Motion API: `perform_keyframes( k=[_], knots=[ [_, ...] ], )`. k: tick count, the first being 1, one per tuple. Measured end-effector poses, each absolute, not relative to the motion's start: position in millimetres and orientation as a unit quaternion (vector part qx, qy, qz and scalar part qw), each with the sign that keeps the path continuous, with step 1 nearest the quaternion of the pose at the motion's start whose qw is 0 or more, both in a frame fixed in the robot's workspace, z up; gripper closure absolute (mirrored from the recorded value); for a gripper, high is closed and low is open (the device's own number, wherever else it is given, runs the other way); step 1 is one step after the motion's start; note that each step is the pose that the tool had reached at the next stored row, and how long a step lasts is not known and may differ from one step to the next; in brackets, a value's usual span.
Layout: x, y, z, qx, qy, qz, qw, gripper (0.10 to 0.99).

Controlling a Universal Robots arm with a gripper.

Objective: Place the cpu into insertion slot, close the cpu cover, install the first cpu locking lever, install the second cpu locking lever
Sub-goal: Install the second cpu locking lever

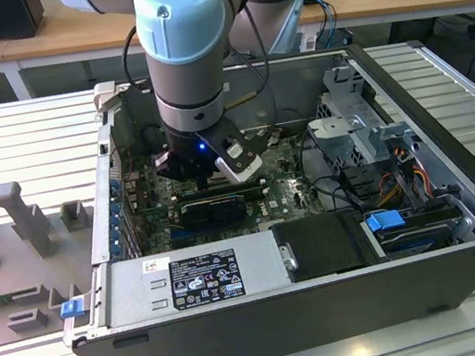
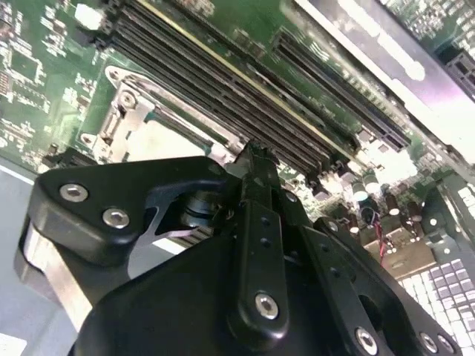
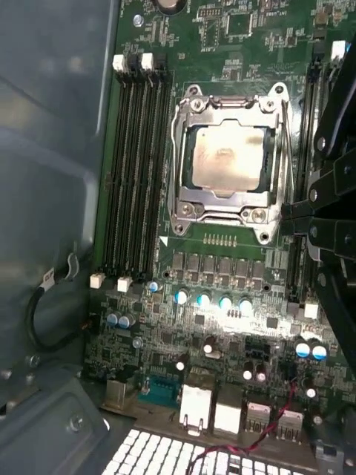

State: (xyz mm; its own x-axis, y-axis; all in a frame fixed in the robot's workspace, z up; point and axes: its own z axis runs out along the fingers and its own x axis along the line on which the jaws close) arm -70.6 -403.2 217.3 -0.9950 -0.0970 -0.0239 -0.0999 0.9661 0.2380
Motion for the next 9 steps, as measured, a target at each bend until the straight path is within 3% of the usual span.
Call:
perform_keyframes(
  k=[9],
  knots=[
    [-72, -403, 207, -0.050, 0.990, 0.134, 0.007, 0.980]
  ],
)
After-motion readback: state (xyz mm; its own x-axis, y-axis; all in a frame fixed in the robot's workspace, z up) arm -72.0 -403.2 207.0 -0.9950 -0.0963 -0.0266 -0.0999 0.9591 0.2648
